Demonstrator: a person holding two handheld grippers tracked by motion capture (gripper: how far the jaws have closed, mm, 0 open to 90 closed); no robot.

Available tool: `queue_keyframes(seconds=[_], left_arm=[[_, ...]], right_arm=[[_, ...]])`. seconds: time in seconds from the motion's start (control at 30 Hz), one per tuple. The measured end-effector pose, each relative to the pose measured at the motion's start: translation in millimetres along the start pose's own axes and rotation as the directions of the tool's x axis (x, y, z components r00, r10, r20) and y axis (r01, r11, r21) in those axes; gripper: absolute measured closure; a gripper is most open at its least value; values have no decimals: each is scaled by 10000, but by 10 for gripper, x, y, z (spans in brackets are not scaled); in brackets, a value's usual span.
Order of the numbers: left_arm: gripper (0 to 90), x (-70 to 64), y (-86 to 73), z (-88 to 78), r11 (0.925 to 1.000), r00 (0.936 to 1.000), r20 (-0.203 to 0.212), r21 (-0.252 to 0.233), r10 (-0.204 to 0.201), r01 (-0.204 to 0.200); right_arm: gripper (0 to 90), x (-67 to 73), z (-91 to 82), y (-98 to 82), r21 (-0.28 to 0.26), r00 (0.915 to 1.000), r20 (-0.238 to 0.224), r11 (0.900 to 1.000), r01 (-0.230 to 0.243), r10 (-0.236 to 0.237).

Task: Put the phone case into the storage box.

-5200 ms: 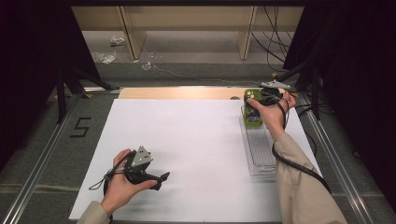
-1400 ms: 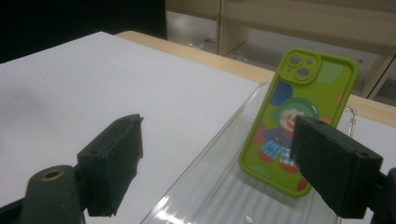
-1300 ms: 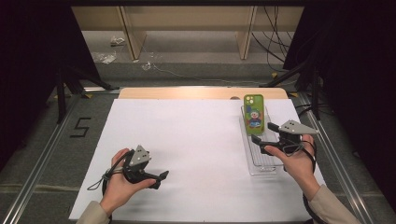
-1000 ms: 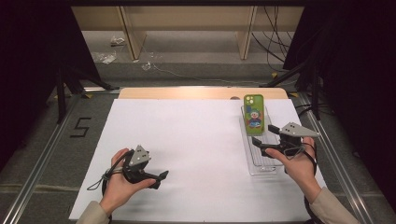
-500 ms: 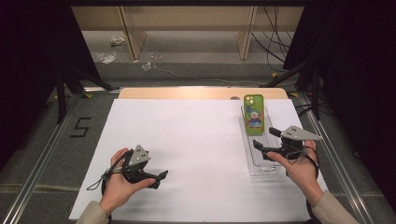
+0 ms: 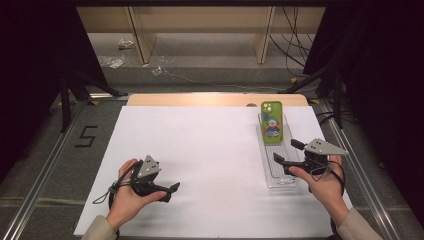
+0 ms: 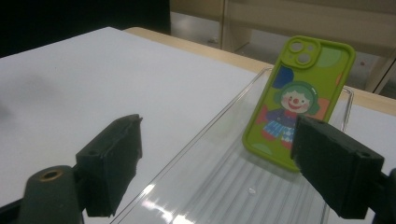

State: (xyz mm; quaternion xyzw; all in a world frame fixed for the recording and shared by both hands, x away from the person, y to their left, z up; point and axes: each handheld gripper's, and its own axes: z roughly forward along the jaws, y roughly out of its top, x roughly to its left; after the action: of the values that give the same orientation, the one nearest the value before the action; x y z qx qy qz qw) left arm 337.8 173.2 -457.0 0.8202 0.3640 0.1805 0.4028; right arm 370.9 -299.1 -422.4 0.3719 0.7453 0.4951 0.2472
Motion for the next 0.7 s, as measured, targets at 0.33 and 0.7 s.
queue_keyframes(seconds=[0.33, 0.7], left_arm=[[0, 0, 0, -1, 10000, 10000, -2, 0, 2, -2], [0, 2, 4, -6, 10000, 10000, -13, -3, -4, 4]], right_arm=[[174, 8, -30, -38, 20, 10000, -20, 10000, 19, -19], [171, 11, -49, -76, 3, 10000, -30, 10000, -11, 11]])
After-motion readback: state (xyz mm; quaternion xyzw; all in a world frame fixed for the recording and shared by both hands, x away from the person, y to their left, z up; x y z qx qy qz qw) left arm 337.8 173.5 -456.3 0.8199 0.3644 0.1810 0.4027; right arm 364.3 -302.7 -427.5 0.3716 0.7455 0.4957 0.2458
